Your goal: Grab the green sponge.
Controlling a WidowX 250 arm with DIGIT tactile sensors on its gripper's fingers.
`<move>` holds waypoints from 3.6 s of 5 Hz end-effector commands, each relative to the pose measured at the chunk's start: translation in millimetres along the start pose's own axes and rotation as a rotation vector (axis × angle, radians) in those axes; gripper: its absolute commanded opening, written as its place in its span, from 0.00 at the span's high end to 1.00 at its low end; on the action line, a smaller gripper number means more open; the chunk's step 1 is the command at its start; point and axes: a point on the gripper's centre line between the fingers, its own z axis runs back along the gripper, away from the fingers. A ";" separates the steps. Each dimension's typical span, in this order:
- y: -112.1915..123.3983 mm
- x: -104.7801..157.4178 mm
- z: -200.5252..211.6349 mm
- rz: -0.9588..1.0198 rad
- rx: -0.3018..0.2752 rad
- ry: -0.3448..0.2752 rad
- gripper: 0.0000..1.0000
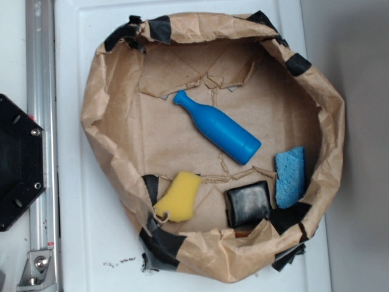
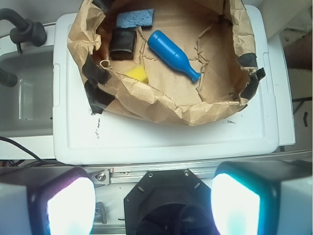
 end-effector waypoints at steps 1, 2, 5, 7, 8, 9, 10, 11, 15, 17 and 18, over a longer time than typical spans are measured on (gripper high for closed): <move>0.0 0.0 0.0 0.000 0.000 0.000 0.00; 30.1 45.2 -54.5 0.187 0.092 0.102 0.00; 42.9 150.8 -126.5 0.462 -0.115 0.081 0.00; 4.3 138.6 -181.6 0.487 -0.259 0.253 0.00; -10.9 143.3 -200.9 0.502 -0.285 0.259 0.00; -21.2 142.2 -214.2 0.489 -0.274 0.262 0.00; -17.5 127.8 -236.9 0.465 -0.217 0.268 0.00; -21.3 108.3 -259.3 0.403 -0.169 0.298 0.00; -20.0 78.7 -220.1 0.434 -0.096 0.159 0.00; -33.9 64.1 -237.6 0.422 -0.115 0.217 0.00; -37.1 64.2 -240.4 0.417 -0.102 0.211 1.00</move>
